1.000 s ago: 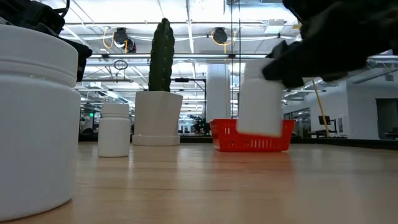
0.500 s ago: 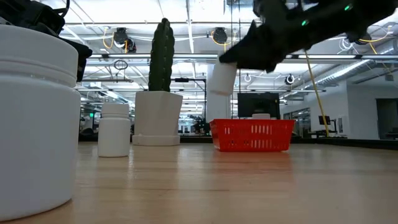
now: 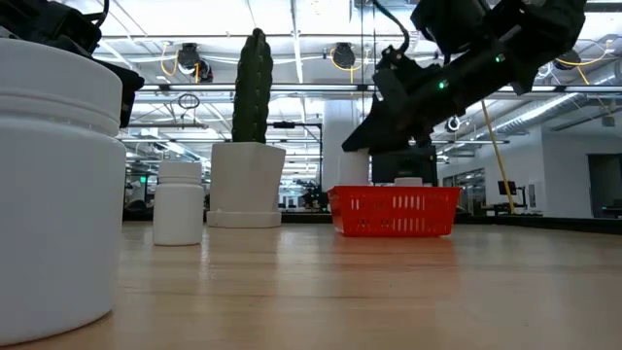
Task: Pick and place pill bottles into a basket
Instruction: Put the white pill bottle into the red bin
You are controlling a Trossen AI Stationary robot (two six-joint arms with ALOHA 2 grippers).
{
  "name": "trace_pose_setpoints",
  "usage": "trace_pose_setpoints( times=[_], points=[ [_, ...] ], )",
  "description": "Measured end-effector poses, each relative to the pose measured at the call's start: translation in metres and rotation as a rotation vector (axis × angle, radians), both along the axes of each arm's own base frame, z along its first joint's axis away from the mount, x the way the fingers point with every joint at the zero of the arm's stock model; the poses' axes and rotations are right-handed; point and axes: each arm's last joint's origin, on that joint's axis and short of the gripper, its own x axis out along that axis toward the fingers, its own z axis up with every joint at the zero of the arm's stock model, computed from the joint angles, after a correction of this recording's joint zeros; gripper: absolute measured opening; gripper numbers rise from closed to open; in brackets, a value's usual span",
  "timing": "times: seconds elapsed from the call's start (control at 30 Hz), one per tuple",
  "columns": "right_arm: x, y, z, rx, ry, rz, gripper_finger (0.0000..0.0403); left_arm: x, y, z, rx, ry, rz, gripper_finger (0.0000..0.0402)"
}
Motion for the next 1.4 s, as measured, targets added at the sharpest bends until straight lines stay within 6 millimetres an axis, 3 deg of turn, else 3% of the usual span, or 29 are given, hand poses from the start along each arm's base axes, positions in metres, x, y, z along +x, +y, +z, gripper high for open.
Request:
trace_pose_setpoints(
  times=[0.53,1.4],
  points=[
    [0.010,-0.006,-0.034,0.026,0.056,-0.050,0.0158,0.000,0.000,0.000,0.000,0.000,0.000,0.0047],
    [0.009,-0.009,-0.033,0.020,0.066,-0.044,0.0162,0.000,0.000,0.000,0.000,0.000,0.000,0.0047]
  ],
)
